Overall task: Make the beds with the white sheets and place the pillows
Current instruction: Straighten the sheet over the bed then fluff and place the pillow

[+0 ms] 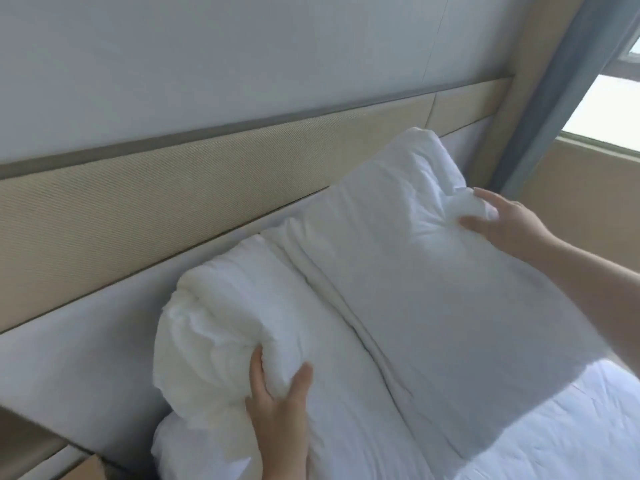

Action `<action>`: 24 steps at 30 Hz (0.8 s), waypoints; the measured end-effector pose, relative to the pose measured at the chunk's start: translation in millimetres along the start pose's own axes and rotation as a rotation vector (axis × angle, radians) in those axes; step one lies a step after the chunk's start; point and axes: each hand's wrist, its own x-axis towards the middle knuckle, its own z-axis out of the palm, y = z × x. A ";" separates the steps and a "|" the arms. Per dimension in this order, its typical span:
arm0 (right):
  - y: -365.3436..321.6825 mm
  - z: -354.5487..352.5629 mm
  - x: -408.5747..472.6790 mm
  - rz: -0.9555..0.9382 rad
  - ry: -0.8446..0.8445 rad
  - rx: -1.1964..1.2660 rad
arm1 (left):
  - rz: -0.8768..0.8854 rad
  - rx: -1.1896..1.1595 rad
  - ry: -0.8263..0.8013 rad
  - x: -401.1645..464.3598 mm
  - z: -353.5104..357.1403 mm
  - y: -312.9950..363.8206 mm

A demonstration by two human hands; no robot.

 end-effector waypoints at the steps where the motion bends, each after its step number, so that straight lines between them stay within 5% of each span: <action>1: 11.3 36.7 16.6 0.019 0.010 -0.100 | -0.085 0.222 -0.022 16.2 6.8 -24.8; 4: 32.3 162.7 37.7 -0.017 -0.064 -0.197 | -0.154 0.776 -0.003 70.5 14.7 -79.7; 8: 67.3 305.0 13.0 0.005 -0.313 -0.309 | 0.391 1.258 -0.050 139.2 26.8 -112.4; 11: 115.2 363.0 -4.3 0.161 -0.400 -0.329 | 0.410 1.481 -0.212 189.2 37.0 -144.4; 17: 154.0 427.7 37.3 0.156 -0.366 -0.308 | 0.301 1.371 -0.213 262.9 22.3 -263.9; 24: 176.2 487.9 68.8 0.108 -0.347 -0.272 | 0.222 1.421 -0.276 290.1 39.2 -300.0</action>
